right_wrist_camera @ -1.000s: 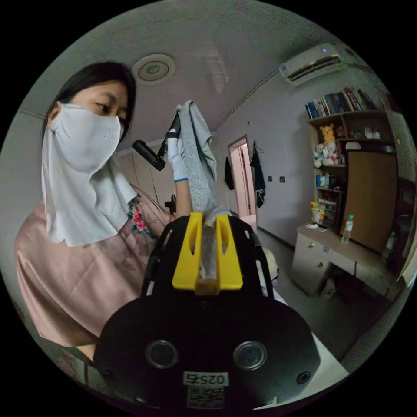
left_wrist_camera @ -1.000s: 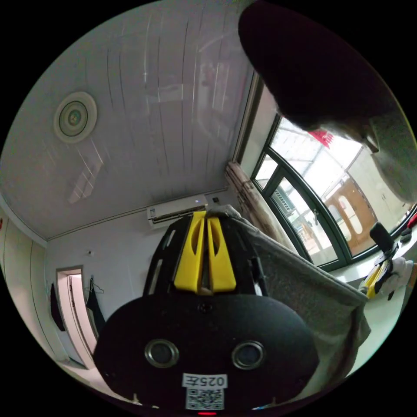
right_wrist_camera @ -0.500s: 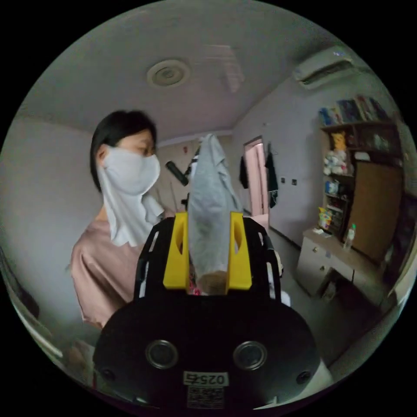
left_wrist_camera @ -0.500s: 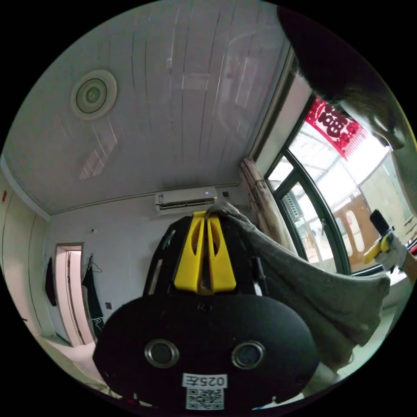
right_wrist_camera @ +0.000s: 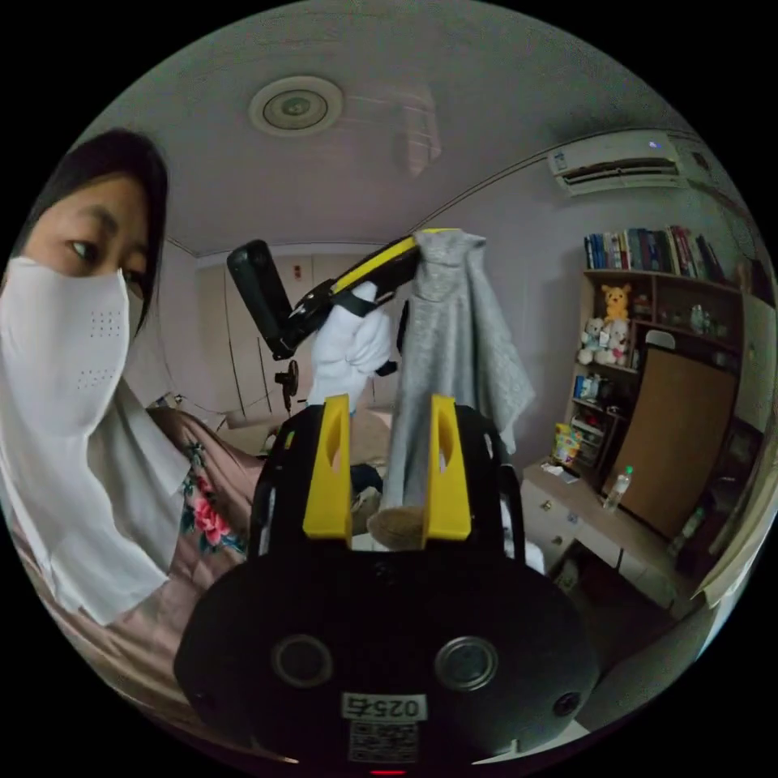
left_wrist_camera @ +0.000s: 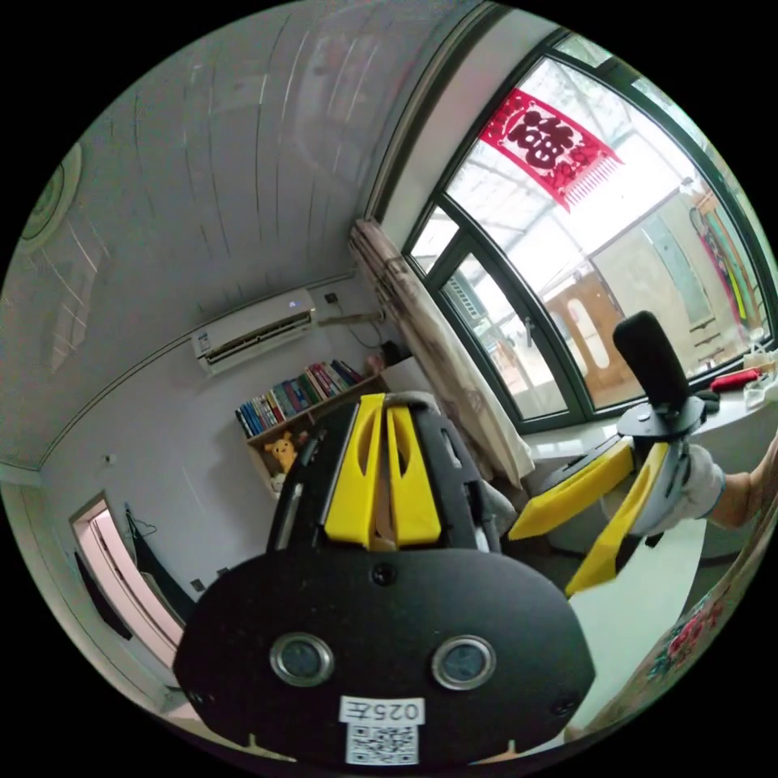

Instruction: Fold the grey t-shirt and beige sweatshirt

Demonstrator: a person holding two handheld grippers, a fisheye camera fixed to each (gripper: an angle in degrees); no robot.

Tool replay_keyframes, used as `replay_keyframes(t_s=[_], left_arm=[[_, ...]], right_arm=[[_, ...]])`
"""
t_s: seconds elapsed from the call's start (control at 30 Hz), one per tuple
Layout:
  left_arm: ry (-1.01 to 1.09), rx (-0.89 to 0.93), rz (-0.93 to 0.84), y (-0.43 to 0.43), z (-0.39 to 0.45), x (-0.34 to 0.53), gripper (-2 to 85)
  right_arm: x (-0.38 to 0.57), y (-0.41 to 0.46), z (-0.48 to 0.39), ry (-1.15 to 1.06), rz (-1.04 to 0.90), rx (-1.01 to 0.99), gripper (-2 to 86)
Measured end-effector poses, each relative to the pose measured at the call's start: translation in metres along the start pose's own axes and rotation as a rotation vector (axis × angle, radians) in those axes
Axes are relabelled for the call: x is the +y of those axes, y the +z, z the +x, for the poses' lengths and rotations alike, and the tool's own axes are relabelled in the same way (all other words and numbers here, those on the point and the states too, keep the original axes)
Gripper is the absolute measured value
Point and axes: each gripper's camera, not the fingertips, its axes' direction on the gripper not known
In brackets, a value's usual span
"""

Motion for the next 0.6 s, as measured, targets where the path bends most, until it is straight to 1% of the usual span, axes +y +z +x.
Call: replay_keyframes(t_s=[0.07,0.13,0.2,0.27,0.3,0.37,0.4,0.43,0.5,0.57,0.6], left_arm=[[0.007,-0.007,-0.021,0.003,0.000,0.003,-0.9],[-0.005,-0.015,-0.042,0.005,-0.005,0.008,-0.9],[-0.022,-0.009,-0.055,0.006,-0.012,0.010,-0.9],[-0.035,0.010,-0.060,0.007,-0.020,0.012,-0.9],[-0.040,0.021,-0.057,0.008,-0.025,0.014,-0.9],[-0.052,0.037,-0.052,0.008,-0.033,0.017,-0.9],[-0.057,0.048,-0.049,0.008,-0.039,0.019,-0.9],[-0.060,0.054,-0.054,0.009,-0.045,0.021,-0.9],[-0.060,0.070,-0.080,0.014,-0.057,0.025,-0.9],[-0.052,0.097,-0.124,0.027,-0.072,0.033,-0.8],[-0.052,0.128,-0.156,0.040,-0.083,0.042,-0.7]], right_arm=[[-0.002,0.009,-0.018,-0.006,0.008,0.067,14.2],[0.000,0.018,-0.035,-0.017,-0.007,0.233,13.4],[0.004,0.022,-0.043,-0.010,-0.003,0.270,11.5],[0.009,0.026,-0.047,0.015,-0.004,0.230,11.3],[0.012,0.030,-0.051,0.027,-0.022,0.253,11.2],[0.017,0.039,-0.056,0.023,-0.069,0.360,10.2],[0.022,0.041,-0.057,0.025,-0.092,0.412,7.3],[0.028,0.040,-0.057,0.024,-0.112,0.404,2.4],[0.039,0.027,-0.056,0.030,-0.109,0.329,0.1],[0.045,0.002,-0.053,0.046,-0.088,0.214,-0.5],[0.044,-0.020,-0.050,0.040,-0.072,0.123,-0.7]])
